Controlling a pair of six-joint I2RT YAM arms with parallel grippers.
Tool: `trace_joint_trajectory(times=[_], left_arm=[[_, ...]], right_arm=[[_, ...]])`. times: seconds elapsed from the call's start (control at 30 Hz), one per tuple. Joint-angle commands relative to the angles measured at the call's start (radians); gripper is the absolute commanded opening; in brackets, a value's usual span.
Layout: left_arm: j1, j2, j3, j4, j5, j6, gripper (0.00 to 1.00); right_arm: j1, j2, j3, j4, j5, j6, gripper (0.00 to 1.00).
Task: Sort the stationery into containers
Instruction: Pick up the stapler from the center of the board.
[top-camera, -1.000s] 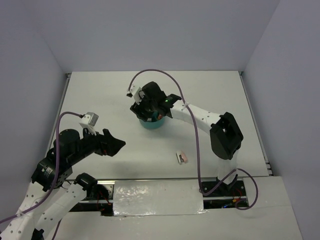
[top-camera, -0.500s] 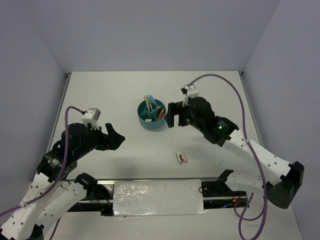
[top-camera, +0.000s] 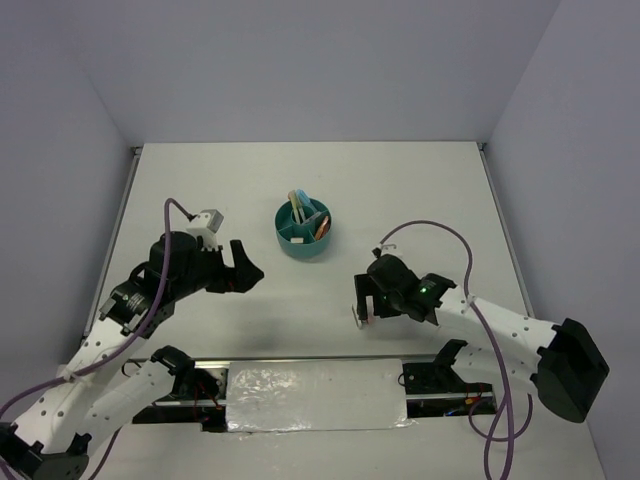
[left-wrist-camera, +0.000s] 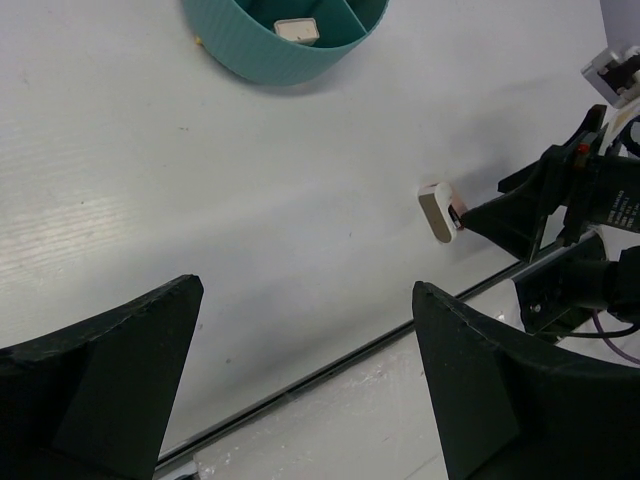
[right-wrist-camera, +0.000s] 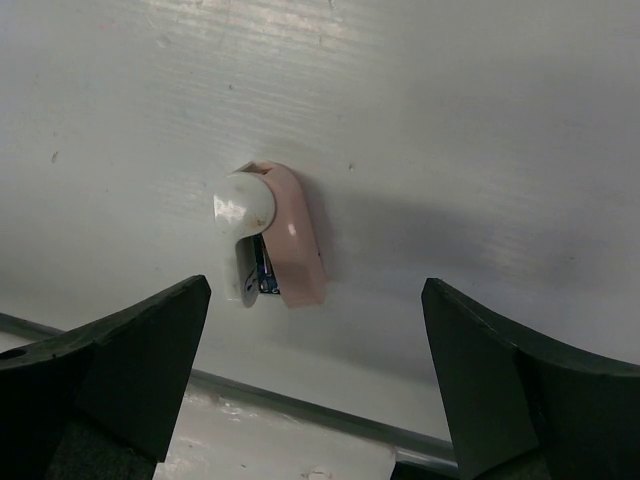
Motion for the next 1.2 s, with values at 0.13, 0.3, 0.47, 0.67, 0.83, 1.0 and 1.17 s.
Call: trace_joint_trajectory(times=[0.13, 0.3, 0.47, 0.67, 0.83, 1.0, 1.17], left_arm=[[0.002, 0.041, -0.004, 0.1, 0.069, 0.01, 0.99], [0.002, 0.044, -0.012, 0.082, 0.043, 0.004, 0.99], [0.003, 0.051, -0.015, 0.059, 0.026, -0.011, 0.99], [0.002, 0.117, 0.016, 0.036, 0.049, -0.117, 0.99], [0.002, 0.127, -0.033, 0.219, 0.242, -0.382, 0.99], [0.0, 0.122, -0.05, 0.346, 0.259, -0.493, 0.99], [0.002, 0.156, -0.029, 0.315, 0.268, -0.479, 0.97]], right_arm=[[0.058, 0.126, 0.071, 0.058, 0.004, 0.029, 0.9], [0.118, 0.232, 0.084, 0.076, 0.026, 0.049, 0.78], [0.166, 0.344, 0.113, 0.081, 0.064, 0.068, 0.51], [0.296, 0.286, 0.182, 0.134, 0.087, 0.008, 0.2], [0.356, 0.189, 0.211, 0.349, 0.0, -0.067, 0.18], [0.37, 0.204, 0.312, 0.385, -0.035, -0.096, 0.17], [0.378, 0.241, 0.432, 0.371, -0.045, -0.124, 0.17]])
